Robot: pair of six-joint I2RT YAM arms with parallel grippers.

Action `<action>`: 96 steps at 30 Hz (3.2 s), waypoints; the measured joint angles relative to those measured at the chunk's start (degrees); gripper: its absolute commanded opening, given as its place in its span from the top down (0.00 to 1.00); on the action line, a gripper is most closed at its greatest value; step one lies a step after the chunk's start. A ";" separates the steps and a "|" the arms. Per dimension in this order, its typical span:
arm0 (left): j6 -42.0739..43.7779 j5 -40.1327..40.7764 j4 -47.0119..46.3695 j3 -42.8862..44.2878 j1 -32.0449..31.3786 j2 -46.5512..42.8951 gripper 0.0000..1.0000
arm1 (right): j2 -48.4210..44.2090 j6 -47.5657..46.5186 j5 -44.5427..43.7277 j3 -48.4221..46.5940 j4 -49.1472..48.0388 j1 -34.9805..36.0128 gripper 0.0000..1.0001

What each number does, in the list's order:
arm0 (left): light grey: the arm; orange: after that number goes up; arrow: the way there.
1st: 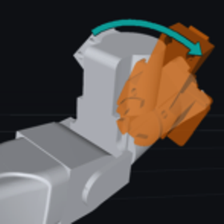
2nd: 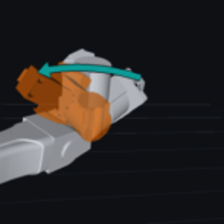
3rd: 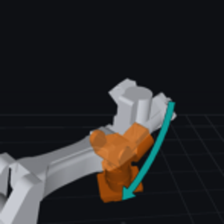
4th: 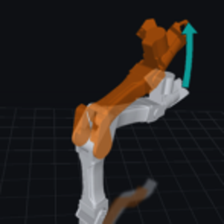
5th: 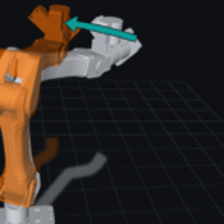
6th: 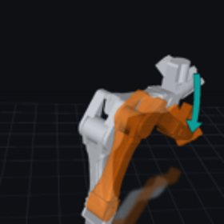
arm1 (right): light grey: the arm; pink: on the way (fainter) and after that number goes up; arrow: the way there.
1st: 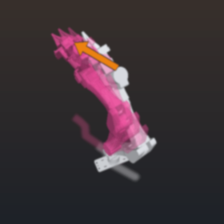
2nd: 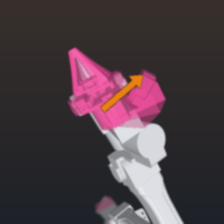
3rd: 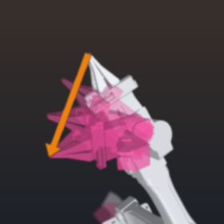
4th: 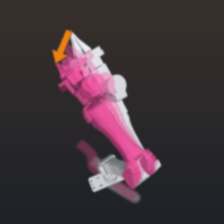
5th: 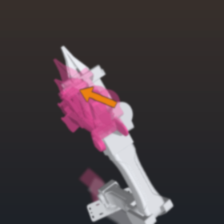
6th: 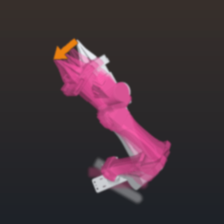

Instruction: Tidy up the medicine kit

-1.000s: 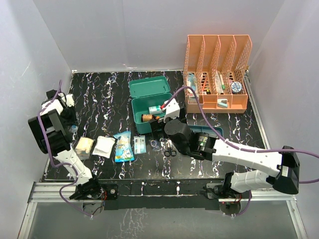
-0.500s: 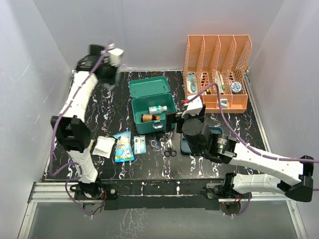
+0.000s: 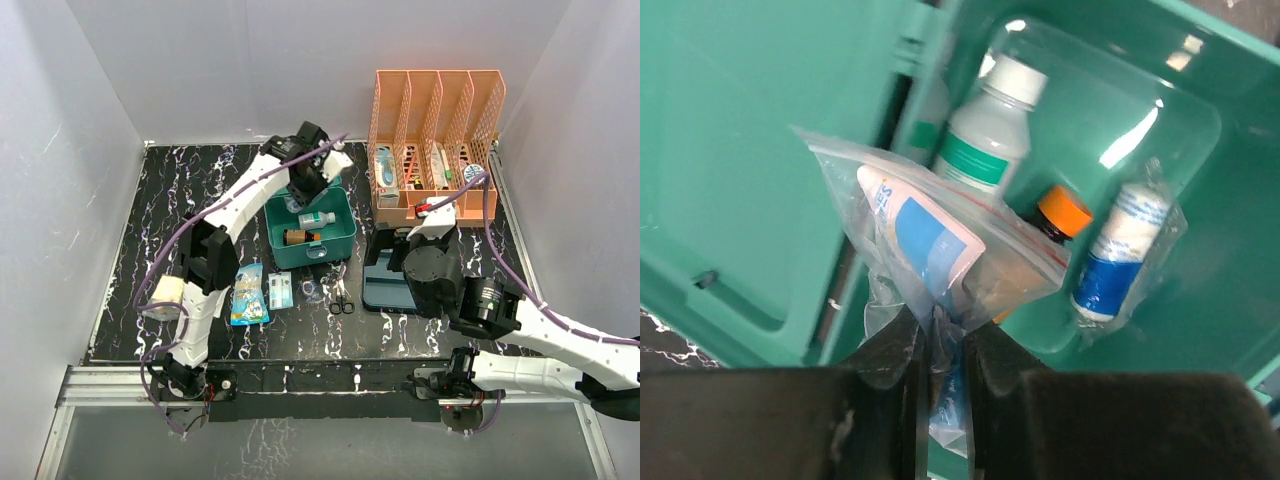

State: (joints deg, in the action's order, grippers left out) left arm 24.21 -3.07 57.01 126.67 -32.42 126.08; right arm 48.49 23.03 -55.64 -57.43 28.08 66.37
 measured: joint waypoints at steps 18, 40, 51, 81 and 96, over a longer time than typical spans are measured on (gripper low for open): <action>7.87 5.03 1.01 -9.05 -8.59 0.00 0.62 | -1.38 2.91 -0.20 2.97 3.69 0.00 0.02; -3.17 9.84 -0.28 -7.69 -8.11 -17.68 0.40 | 0.42 2.78 -0.13 1.79 5.01 0.00 0.02; -10.32 4.24 -7.65 -38.93 26.99 -47.93 0.38 | 3.23 2.34 0.44 1.40 3.52 0.00 0.02; 18.03 -13.42 -16.02 -73.85 68.74 -36.63 0.46 | 17.64 3.93 3.91 -2.78 3.74 0.13 0.02; 20.24 -17.46 -11.78 -69.99 68.74 -34.38 1.00 | 14.56 7.63 3.17 -3.19 6.51 2.23 0.02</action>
State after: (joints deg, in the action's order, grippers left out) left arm 44.45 -20.53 45.23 56.69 36.32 91.70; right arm 63.05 30.65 -52.47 -60.62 34.59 68.60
